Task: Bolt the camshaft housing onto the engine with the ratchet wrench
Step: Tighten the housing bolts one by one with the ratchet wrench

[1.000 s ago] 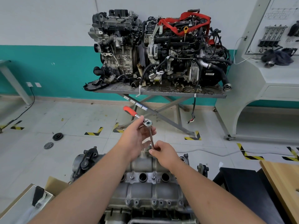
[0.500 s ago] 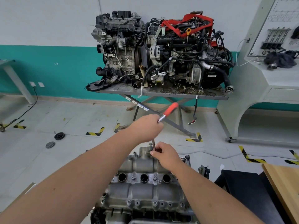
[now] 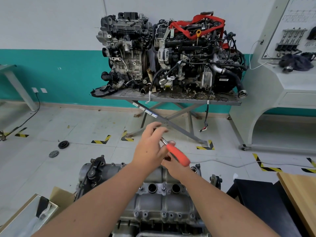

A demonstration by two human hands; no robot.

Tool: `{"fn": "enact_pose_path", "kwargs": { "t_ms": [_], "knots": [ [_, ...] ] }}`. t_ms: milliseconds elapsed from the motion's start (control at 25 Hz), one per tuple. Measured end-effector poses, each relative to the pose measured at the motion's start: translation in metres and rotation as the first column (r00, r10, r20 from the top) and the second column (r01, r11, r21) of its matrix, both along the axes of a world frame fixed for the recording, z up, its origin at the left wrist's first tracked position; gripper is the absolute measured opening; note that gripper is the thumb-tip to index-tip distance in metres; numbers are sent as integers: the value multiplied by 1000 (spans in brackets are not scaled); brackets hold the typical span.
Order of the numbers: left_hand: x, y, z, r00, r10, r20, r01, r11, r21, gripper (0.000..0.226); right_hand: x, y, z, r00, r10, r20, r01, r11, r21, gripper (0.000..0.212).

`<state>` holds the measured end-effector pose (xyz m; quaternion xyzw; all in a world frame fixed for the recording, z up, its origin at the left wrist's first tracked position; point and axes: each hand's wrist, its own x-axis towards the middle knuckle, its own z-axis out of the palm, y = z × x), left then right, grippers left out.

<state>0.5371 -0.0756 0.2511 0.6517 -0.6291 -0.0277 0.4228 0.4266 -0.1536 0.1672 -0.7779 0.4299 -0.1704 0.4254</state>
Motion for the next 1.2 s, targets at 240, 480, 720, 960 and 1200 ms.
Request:
{"fn": "enact_pose_path", "kwargs": {
  "t_ms": [240,480,720,960,1200],
  "knots": [
    [-18,-2,2,508,-15,-861,118,992,52,46,1,-2,-1,998,-41,-53,40,999,-21,26],
    [2,-10,23,312,147,-939,230,947,225,45,1,-2,0,998,-41,-41,39,999,-33,25],
    [3,-20,49,691,213,-691,222,847,484,32,0,0,1,998,-40,-43,39,999,-12,23],
    [4,-27,69,969,-18,-248,171,770,615,21,1,0,0,999,-40,-36,40,999,4,25],
    [0,-25,60,753,-218,621,-90,900,426,22,-7,1,13,999,-4,-51,4,1000,10,16]
  ]
}}
